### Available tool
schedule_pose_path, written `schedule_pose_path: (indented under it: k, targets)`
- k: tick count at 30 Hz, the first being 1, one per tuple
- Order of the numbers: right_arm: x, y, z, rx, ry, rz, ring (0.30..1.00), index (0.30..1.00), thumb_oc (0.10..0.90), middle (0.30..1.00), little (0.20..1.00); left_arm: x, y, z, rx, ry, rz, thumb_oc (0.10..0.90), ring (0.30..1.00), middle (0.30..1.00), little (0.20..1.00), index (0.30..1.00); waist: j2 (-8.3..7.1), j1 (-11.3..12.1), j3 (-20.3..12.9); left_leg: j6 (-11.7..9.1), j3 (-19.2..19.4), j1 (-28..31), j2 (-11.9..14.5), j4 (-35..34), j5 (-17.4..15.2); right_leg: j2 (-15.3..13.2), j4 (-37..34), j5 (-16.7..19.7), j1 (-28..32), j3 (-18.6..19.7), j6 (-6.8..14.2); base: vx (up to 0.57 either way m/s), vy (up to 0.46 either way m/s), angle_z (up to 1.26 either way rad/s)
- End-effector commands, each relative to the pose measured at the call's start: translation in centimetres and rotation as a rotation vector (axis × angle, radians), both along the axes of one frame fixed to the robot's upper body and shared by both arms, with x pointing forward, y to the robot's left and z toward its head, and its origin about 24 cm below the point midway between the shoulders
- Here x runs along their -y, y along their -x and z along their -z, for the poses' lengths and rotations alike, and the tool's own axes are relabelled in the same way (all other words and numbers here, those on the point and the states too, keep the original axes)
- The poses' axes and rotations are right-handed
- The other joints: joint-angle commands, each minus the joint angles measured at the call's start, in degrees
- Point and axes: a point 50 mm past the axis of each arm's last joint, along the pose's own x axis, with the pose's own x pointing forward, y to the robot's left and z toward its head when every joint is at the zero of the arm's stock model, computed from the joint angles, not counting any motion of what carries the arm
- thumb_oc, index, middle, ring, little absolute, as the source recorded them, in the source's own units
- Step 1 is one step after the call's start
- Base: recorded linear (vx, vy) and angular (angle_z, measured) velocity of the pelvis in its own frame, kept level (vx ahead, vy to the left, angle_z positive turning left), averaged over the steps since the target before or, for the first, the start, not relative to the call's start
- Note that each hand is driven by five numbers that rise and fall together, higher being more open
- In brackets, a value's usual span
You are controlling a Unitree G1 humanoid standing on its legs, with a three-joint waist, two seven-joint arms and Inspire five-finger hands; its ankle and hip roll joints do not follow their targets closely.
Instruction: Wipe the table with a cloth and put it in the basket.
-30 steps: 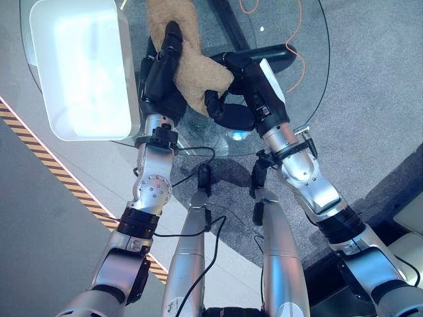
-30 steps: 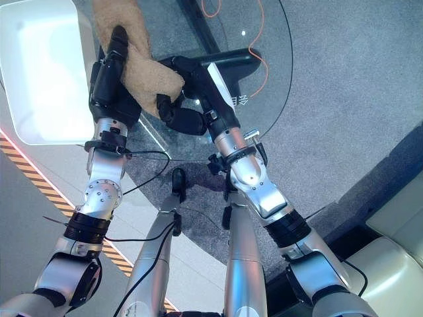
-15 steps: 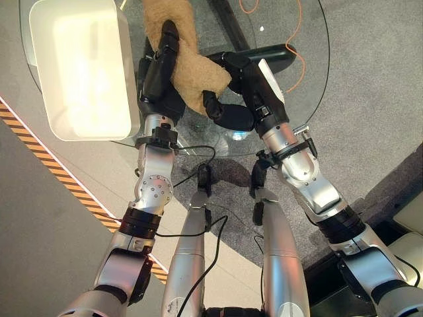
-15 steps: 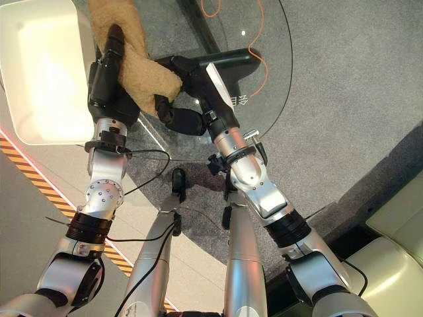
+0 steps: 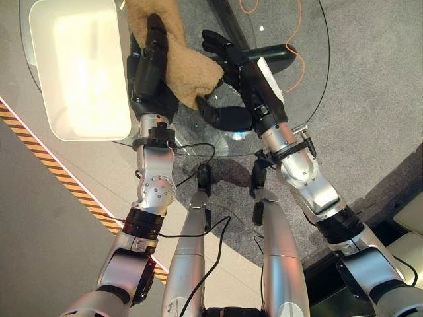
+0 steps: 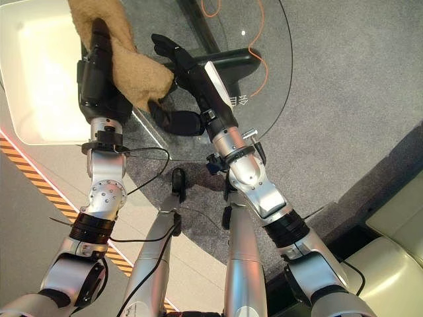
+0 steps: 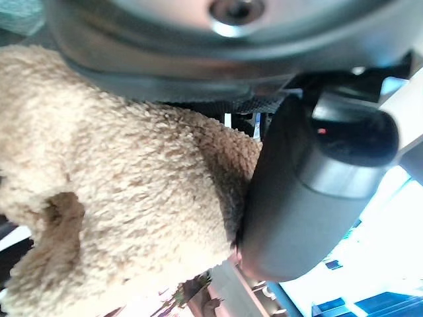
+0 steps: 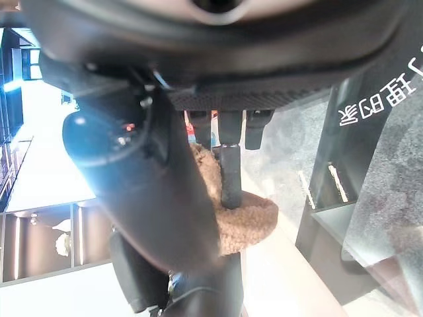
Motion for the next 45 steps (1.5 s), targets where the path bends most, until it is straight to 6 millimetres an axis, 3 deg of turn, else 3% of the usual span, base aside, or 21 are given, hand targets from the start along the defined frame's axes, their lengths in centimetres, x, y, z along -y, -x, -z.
schedule_pose_path:
  k: [1, 21, 37, 45]
  targets:
    - [-2.5, 6.0, -8.4, 0.418, -0.189, -0.254, 0.9, 0.9, 0.8, 0.9, 0.9, -0.6, 2.9, -6.3, 0.345, -0.002, -0.107, 0.1, 0.3, 0.3, 0.2, 0.3, -0.18, 0.4, -1.7, 3.1, 3.7, 2.0, -4.2, -1.2, -1.1, 3.5, -4.9, -2.0, 4.2, -2.0, 1.3, 0.0, 0.0, 0.0]
    - [-2.0, 5.4, -8.3, 0.418, -0.211, -0.194, 0.9, 0.9, 0.8, 0.9, 0.9, -2.0, 3.0, -6.5, 0.339, 0.011, -0.254, 0.1, 0.3, 0.3, 0.2, 0.3, -0.41, 0.3, -1.7, 3.0, 3.8, 1.9, -4.0, -0.7, -1.3, 3.7, -4.4, -2.1, 4.0, -1.9, 1.2, 0.0, 0.0, 0.0]
    - [3.2, 2.8, -6.6, 0.418, -0.363, 0.161, 0.9, 0.9, 0.8, 0.9, 0.9, -6.2, 3.2, -5.4, 0.277, 0.098, -0.522, 0.1, 0.3, 0.3, 0.2, 0.3, -0.12, -0.5, -1.7, 2.8, 3.9, 2.5, -3.7, -0.9, -1.8, 3.6, -4.1, -2.7, 4.4, -1.5, 1.2, 0.0, 0.0, 0.0]
    - [6.9, 0.0, -3.9, 0.309, -0.409, 0.418, 0.9, 0.9, 0.8, 0.9, 0.9, -8.9, 3.2, -4.6, 0.223, 0.137, -0.669, 0.1, 0.3, 0.3, 0.2, 0.3, 0.45, -0.6, -1.7, 2.6, 4.0, 2.8, -3.5, -0.9, -2.0, 3.4, -3.9, -3.3, 4.6, -1.4, 1.1, 0.0, 0.008, 0.0]
